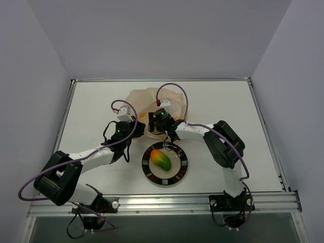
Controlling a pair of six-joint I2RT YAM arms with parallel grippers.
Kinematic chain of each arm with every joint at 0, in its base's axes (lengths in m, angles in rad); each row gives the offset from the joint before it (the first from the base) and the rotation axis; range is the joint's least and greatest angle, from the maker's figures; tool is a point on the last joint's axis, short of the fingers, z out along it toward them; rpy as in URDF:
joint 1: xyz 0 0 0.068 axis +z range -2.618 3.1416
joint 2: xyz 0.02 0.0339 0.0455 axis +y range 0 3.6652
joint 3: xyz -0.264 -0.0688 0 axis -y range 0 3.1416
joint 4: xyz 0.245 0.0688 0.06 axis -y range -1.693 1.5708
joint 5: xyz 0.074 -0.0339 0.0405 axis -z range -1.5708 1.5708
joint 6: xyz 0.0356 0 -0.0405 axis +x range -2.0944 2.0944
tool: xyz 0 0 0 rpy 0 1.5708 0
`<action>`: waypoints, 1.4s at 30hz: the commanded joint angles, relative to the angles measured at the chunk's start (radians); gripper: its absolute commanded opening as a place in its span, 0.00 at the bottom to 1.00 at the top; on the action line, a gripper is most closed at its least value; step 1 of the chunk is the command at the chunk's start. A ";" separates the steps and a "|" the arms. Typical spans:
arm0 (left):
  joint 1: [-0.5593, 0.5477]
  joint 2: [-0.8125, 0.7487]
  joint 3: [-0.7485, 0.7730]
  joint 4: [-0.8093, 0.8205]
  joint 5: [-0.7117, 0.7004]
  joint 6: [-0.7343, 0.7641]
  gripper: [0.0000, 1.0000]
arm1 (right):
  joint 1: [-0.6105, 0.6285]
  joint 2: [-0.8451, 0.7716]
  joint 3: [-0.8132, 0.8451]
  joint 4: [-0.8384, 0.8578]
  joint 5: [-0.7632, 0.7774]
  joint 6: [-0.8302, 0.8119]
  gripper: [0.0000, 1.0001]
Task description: Take the fake fruits out of the plastic bag
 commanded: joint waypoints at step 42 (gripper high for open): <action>-0.002 -0.014 0.033 0.039 0.027 0.009 0.02 | 0.166 -0.717 -0.622 -0.142 -0.091 0.126 0.54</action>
